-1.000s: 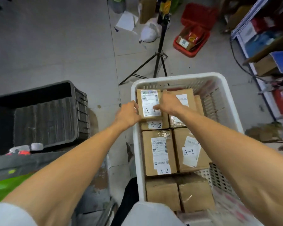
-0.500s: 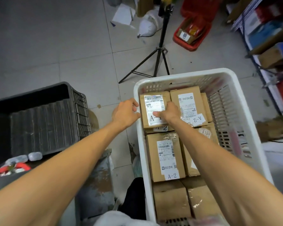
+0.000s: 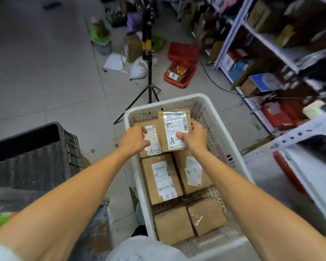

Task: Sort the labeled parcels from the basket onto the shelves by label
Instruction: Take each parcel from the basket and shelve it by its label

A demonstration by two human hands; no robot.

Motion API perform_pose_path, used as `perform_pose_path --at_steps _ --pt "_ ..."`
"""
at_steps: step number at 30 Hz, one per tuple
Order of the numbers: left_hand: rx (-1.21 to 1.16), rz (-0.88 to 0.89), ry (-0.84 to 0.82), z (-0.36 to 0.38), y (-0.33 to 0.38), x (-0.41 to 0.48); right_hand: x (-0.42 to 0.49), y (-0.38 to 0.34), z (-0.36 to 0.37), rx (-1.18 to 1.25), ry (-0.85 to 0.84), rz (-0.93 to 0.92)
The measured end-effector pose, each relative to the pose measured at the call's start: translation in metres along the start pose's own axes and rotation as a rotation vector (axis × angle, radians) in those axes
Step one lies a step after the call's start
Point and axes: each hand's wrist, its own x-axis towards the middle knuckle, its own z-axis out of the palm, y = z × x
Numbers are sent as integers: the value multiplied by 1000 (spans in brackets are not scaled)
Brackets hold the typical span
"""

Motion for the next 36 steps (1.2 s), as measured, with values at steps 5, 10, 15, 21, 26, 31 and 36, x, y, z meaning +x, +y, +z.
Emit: perform_pose_path --at_steps 5,10,15,21,26,31,36 --pt "34 137 6 33 63 -71 -72 28 -95 120 153 -21" --pt "87 279 -62 75 117 -147 -153 65 -174 148 204 -23" --pt "103 352 -82 112 154 -211 -222 97 -220 153 228 -44" --pt "158 432 -47 127 187 -259 -271 128 -254 136 287 -43" --pt "234 510 -61 134 192 -281 -301 142 -273 194 312 -61" --pt "265 549 -103 152 200 -301 -331 155 -295 177 356 -91" --pt "305 628 -146 176 228 -325 -362 187 -335 139 423 -38"
